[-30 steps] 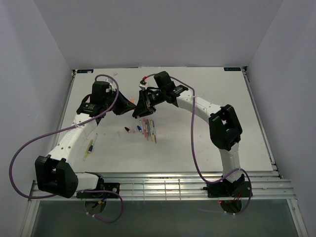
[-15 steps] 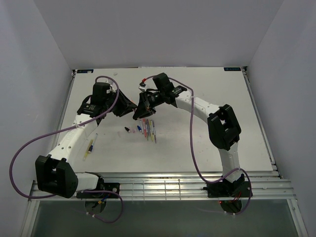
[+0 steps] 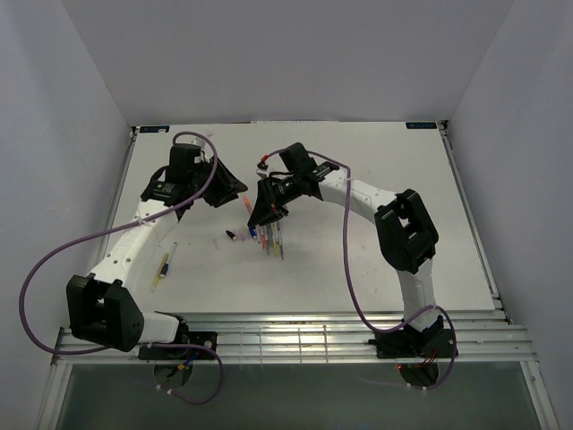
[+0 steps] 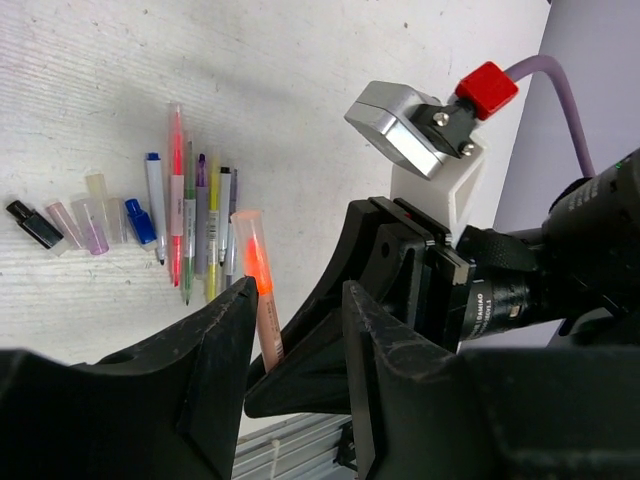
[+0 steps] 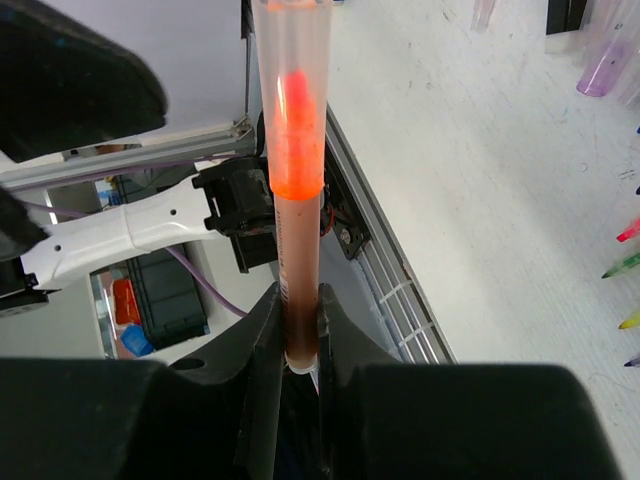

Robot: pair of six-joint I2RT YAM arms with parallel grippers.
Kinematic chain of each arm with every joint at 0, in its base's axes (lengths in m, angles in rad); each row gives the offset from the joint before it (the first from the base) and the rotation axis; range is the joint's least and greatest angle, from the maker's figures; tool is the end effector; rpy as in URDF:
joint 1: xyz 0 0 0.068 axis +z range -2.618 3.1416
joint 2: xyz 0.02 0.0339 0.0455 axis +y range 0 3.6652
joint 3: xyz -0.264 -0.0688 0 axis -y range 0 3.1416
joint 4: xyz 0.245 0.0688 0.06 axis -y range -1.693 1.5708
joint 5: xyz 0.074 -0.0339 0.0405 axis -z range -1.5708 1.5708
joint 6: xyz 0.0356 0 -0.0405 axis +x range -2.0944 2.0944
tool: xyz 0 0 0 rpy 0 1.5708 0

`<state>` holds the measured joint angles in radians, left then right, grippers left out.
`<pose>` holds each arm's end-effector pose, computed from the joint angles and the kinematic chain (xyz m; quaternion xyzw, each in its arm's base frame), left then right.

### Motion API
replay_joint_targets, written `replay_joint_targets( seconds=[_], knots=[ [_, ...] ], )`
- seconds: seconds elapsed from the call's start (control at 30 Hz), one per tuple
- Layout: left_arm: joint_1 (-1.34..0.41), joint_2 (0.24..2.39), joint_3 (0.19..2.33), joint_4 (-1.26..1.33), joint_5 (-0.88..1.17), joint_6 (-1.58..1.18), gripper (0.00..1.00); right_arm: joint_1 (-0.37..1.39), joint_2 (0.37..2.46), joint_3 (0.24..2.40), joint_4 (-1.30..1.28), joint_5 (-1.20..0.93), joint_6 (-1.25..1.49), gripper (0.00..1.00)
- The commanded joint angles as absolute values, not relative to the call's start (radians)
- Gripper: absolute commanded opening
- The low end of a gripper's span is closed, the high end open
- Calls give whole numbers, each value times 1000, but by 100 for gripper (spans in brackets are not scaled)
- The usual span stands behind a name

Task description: Open the pen caps

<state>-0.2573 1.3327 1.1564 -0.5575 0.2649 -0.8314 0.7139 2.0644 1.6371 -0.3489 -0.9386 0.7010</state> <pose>0.2780 -0.0828 0.3136 -0.2050 0.8838 -0.3118 0.2821 0.3294 0.3234 0.2325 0.1803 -0.8213 -0.5412 0.0088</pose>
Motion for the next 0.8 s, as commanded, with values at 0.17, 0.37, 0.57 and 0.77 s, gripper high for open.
replay_joint_targets(
  seconds=[0.17, 0.37, 0.57, 0.77],
  knots=[
    [-259, 1324, 1141, -558, 267, -821, 49, 716, 2008, 1686, -316, -973, 713, 8],
    [-259, 1354, 1157, -563, 267, -810, 50, 719, 2005, 1687, -307, -976, 723, 8],
    [-259, 1397, 1203, -575, 262, -804, 50, 729, 2002, 1693, -295, -982, 732, 8],
    [-259, 1416, 1219, -577, 268, -799, 50, 736, 2008, 1701, -290, -988, 739, 8]
  ],
)
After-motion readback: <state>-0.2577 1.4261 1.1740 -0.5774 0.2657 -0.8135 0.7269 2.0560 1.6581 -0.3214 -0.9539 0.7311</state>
